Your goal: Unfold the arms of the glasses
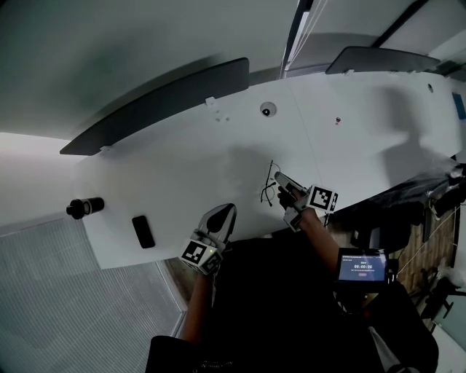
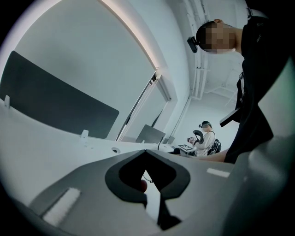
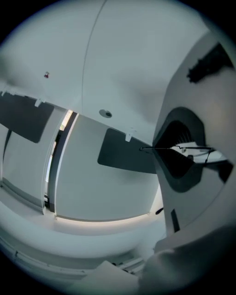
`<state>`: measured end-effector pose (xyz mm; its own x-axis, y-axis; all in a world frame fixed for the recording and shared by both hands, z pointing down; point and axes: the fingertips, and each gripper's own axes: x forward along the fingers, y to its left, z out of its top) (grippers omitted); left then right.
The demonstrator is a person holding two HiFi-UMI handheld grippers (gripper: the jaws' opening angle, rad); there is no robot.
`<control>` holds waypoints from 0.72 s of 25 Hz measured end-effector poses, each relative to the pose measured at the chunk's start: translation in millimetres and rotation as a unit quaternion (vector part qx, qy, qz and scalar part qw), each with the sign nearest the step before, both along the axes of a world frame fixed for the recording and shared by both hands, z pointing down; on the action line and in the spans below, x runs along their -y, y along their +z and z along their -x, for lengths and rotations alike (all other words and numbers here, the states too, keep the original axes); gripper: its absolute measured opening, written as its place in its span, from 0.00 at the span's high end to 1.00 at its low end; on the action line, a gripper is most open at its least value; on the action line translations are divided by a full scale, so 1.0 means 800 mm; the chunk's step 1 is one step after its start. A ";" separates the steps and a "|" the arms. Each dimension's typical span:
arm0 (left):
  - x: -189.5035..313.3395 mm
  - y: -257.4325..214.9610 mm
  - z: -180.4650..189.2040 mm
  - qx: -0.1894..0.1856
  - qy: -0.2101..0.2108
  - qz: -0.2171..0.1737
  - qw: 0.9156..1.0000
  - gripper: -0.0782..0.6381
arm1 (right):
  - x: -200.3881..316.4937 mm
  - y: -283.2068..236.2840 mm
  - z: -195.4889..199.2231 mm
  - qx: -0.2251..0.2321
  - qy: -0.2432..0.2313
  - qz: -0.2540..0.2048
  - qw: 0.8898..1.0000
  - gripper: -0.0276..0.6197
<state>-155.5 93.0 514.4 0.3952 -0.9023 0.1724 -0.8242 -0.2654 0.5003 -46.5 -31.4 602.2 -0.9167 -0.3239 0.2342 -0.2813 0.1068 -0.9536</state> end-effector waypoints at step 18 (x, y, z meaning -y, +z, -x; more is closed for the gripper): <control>0.038 -0.020 -0.074 0.243 0.045 -0.064 0.967 0.88 | 0.014 -0.056 -0.016 0.080 0.078 0.073 0.991 0.93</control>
<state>-96.1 62.3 498.6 0.3738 -0.8939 0.2474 -0.9242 -0.3814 0.0185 -33.5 -42.9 557.3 -0.8875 -0.4377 0.1439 -0.1265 -0.0690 -0.9896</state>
